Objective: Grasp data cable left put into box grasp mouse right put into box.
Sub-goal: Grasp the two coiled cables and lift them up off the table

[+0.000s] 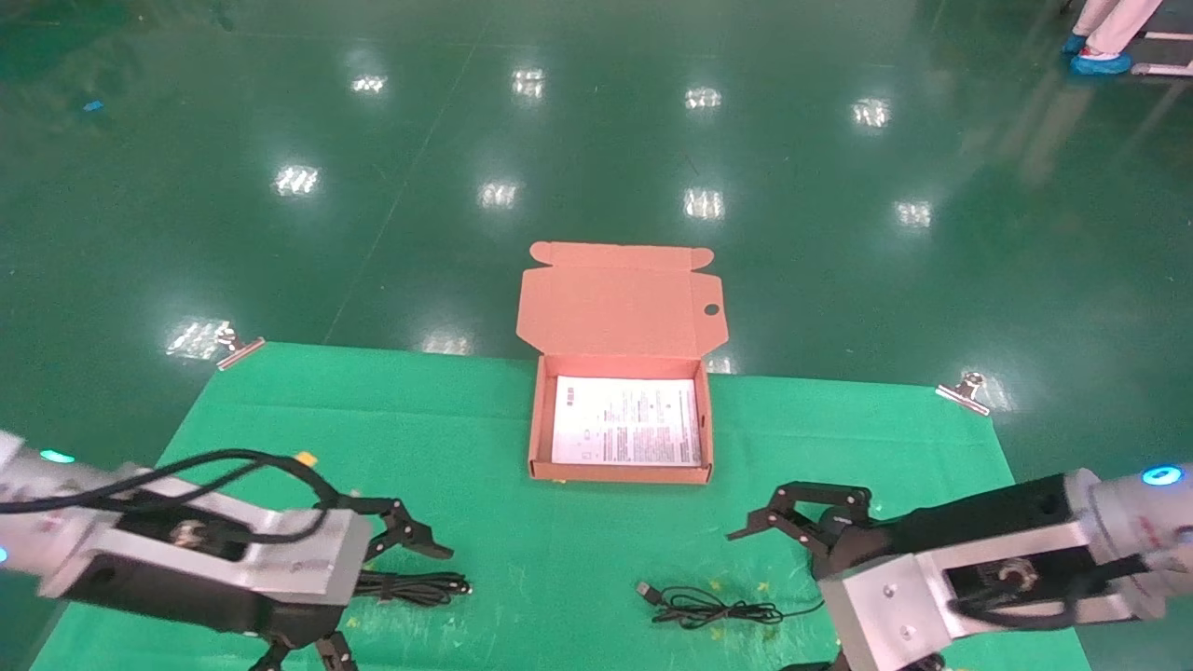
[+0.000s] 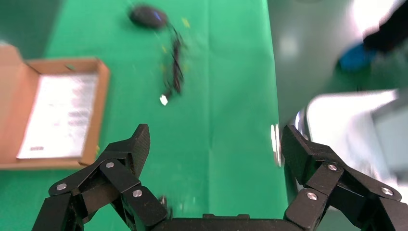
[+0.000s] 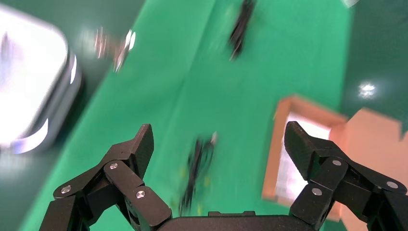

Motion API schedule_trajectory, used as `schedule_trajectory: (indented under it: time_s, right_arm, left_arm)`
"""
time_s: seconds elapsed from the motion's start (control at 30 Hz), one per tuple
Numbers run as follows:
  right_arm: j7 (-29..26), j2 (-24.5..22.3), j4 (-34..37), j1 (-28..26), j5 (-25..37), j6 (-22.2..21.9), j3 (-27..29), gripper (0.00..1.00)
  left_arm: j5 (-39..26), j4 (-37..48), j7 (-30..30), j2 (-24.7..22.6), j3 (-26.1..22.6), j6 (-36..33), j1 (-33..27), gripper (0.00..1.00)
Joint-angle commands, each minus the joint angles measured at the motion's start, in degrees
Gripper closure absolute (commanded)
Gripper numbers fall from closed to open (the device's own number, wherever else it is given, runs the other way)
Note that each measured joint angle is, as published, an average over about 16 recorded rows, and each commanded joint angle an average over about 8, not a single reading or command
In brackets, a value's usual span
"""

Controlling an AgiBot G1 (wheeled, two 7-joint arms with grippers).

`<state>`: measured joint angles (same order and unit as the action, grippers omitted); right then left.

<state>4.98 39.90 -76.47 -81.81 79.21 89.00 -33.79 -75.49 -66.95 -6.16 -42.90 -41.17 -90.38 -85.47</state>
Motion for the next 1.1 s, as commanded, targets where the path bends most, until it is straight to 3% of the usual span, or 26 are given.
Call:
schedule_trajectory:
  time_s: [0.03, 0.27, 0.57, 0.83, 1.1]
  right_arm:
    - [2.05, 0.95, -0.17, -2.22, 4.47, -0.14, -3.04, 0.00]
    - [6.14, 3.78, -0.34, -2.56, 17.66, -3.82, -9.22, 0.00]
    - [4.88, 6.91, 1.38, 2.71, 29.22, -12.98, -12.61, 0.00]
    - [1.59, 11.22, 8.61, 5.31, 33.20, -19.00, -13.36, 0.00]
    - [2.75, 16.10, 18.39, 5.62, 34.20, -23.50, -13.64, 0.00]
  left_arm:
    - [-3.28, 1.68, 1.41, -1.32, -3.50, 0.05, -2.39, 0.00]
    - [-17.54, 4.88, 4.56, -6.77, -11.57, 2.47, -6.44, 0.00]
    - [-27.49, 10.56, 4.90, -11.60, -15.17, 10.11, -4.99, 0.00]
    - [-31.23, 18.71, 3.85, -15.56, -16.07, 16.34, -3.39, 0.00]
    - [-30.11, 30.47, 5.69, -19.31, -15.36, 19.48, -3.00, 0.00]
